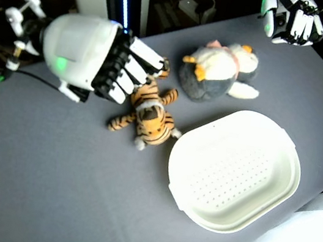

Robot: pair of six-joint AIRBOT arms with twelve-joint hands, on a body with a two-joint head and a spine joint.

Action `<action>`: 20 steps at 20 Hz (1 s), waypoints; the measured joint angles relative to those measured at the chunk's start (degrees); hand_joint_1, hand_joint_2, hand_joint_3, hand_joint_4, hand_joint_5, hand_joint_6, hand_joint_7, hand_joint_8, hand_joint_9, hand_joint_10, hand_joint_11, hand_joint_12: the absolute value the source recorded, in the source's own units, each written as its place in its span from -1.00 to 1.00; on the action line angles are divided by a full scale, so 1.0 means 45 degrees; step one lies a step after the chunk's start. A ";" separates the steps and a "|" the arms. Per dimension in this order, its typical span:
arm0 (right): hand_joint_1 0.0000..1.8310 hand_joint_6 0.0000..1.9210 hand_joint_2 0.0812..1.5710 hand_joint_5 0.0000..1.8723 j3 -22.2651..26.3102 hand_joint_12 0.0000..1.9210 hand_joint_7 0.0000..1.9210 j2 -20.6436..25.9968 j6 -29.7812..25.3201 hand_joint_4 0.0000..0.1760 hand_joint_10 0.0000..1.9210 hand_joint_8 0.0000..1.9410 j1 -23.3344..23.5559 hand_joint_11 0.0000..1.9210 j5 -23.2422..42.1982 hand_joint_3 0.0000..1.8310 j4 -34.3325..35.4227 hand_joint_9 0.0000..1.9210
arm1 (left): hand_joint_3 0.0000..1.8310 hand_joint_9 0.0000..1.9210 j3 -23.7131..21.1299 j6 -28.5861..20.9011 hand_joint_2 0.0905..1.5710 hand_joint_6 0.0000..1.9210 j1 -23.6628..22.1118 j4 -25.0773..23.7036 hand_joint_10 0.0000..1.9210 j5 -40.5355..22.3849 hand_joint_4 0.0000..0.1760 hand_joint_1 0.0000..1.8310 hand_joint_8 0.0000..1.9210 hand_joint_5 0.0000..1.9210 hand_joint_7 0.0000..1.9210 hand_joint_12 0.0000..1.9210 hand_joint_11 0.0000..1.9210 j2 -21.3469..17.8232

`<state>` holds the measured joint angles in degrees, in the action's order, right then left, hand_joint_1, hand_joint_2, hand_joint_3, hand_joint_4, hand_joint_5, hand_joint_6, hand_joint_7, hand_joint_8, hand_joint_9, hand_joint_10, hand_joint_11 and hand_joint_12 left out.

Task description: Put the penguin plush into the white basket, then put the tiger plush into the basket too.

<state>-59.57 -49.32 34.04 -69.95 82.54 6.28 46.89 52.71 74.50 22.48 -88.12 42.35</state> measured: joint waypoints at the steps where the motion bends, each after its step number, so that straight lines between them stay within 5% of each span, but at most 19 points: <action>1: -0.09 -1.00 0.55 -0.41 -0.0005 0.32 -0.60 0.0005 0.0000 -1.00 -0.99 -1.00 0.0000 -0.96 0.0019 -1.00 0.0024 -0.56 | -1.00 -0.88 0.0000 -0.0010 0.34 -1.00 0.0000 -0.0044 -0.99 -0.0039 1.00 -0.73 -1.00 -0.76 -0.90 -0.44 -1.00 0.0005; 4: -0.03 -1.00 0.53 -0.42 -0.0078 0.29 -0.63 0.0000 0.0000 -1.00 -1.00 -1.00 0.0000 -0.97 -0.0112 -1.00 0.0107 -0.58 | -1.00 -0.88 0.0005 -0.0015 0.32 -1.00 0.0000 -0.0049 -0.99 0.0083 1.00 -0.68 -1.00 -0.77 -0.90 -0.44 -1.00 0.0000; 5: -0.11 -1.00 0.62 -0.54 -0.0078 -0.16 -0.69 -0.0005 0.0000 -1.00 -0.99 -0.99 0.0000 -0.99 -0.0146 -0.99 0.0117 -0.74 | -1.00 -0.95 0.0000 -0.0029 0.24 -1.00 0.0000 -0.0209 -1.00 0.0233 1.00 -0.51 -1.00 -0.83 -0.98 -0.62 -1.00 0.0000; 6: -0.16 -1.00 0.67 -0.59 -0.0078 -0.41 -0.71 -0.0024 0.0000 -0.52 -0.99 -1.00 0.0000 -1.00 -0.0141 -0.99 0.0107 -0.79 | -1.00 -0.99 0.0000 -0.0092 0.09 -1.00 0.0000 -0.0437 -1.00 0.0389 1.00 -0.45 -1.00 -0.96 -1.00 -0.92 -1.00 0.0000; 8: -0.18 -1.00 0.68 -0.60 -0.0078 -0.50 -0.72 -0.0024 -0.0005 -0.38 -1.00 -1.00 0.0000 -1.00 -0.0219 -0.99 0.0010 -0.81 | -1.00 -1.00 -0.0136 -0.0117 0.06 -1.00 0.0000 -0.1127 -1.00 0.0806 1.00 -0.43 -1.00 -1.00 -1.00 -1.00 -1.00 -0.0160; 9: -0.24 -1.00 0.69 -0.60 -0.0078 -0.45 -0.70 -0.0024 -0.0005 -1.00 -0.97 -0.99 0.0000 -0.90 -0.0214 -0.99 -0.0005 -0.72 | -1.00 -1.00 -0.0136 -0.0117 -0.13 -1.00 -0.0078 -0.1554 -1.00 0.1117 1.00 -0.37 -1.00 -1.00 -1.00 -1.00 -1.00 -0.0262; 12: -0.30 -1.00 0.71 -0.62 -0.0078 -0.46 -0.71 -0.0029 0.0000 -0.96 -0.99 -1.00 0.0000 -0.91 -0.0223 -0.99 -0.0155 -0.72 | -1.00 -1.00 0.0155 -0.0136 -0.23 -1.00 -0.0646 -0.2001 -1.00 0.3026 1.00 -0.41 -1.00 -1.00 -1.00 -1.00 -1.00 -0.0321; 14: -0.37 -1.00 0.70 -0.58 -0.0078 -0.50 -0.68 -0.0053 0.0000 -0.92 -1.00 -1.00 0.0005 -0.85 -0.0223 -1.00 -0.0170 -0.68 | -1.00 -1.00 0.0510 -0.0136 -0.29 -1.00 -0.1263 -0.2637 -1.00 0.4405 1.00 -0.25 -1.00 -1.00 -1.00 -1.00 -1.00 -0.0233; 17: -0.38 -0.99 0.69 -0.55 -0.0078 -0.56 -0.66 -0.0053 -0.0010 -0.89 -0.99 -0.99 0.0005 -0.81 -0.0214 -1.00 -0.0214 -0.66 | -0.99 -1.00 0.1472 0.0287 -0.24 -1.00 -0.2880 -0.3381 -1.00 0.7179 1.00 -0.18 -1.00 -1.00 -1.00 -0.99 -0.97 0.0714; 18: -0.38 -0.99 0.70 -0.55 -0.0078 -0.56 -0.65 -0.0053 -0.0005 -0.89 -0.98 -0.99 0.0000 -0.77 -0.0233 -1.00 -0.0204 -0.63 | -0.98 -0.81 0.1642 0.0486 -0.12 -0.99 -0.3060 -0.3410 -0.97 0.7776 0.69 -0.13 -0.98 -0.84 -0.80 -0.92 -0.83 0.0908; 19: -0.34 -0.99 0.69 -0.54 -0.0083 -0.55 -0.63 -0.0053 -0.0005 -0.90 -0.98 -0.99 0.0000 -0.74 -0.0238 -1.00 -0.0199 -0.60 | -0.99 -0.58 0.1841 0.0583 -0.04 -0.98 -0.3230 -0.3415 -0.96 0.8369 -0.20 -0.04 -0.97 -0.59 -0.54 -0.82 -0.66 0.1175; 20: -0.33 -1.00 0.68 -0.53 -0.0083 -0.57 -0.62 -0.0053 -0.0005 -0.90 -0.99 -1.00 0.0000 -0.72 -0.0223 -1.00 -0.0189 -0.59 | -1.00 -0.52 0.1923 0.0627 -0.02 -1.00 -0.3283 -0.3317 -0.98 0.8840 -0.39 -0.02 -0.99 -0.52 -0.47 -0.77 -0.63 0.1277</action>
<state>-59.94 -49.56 34.02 -69.95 81.54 5.43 55.55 55.53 59.72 7.55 -48.34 48.10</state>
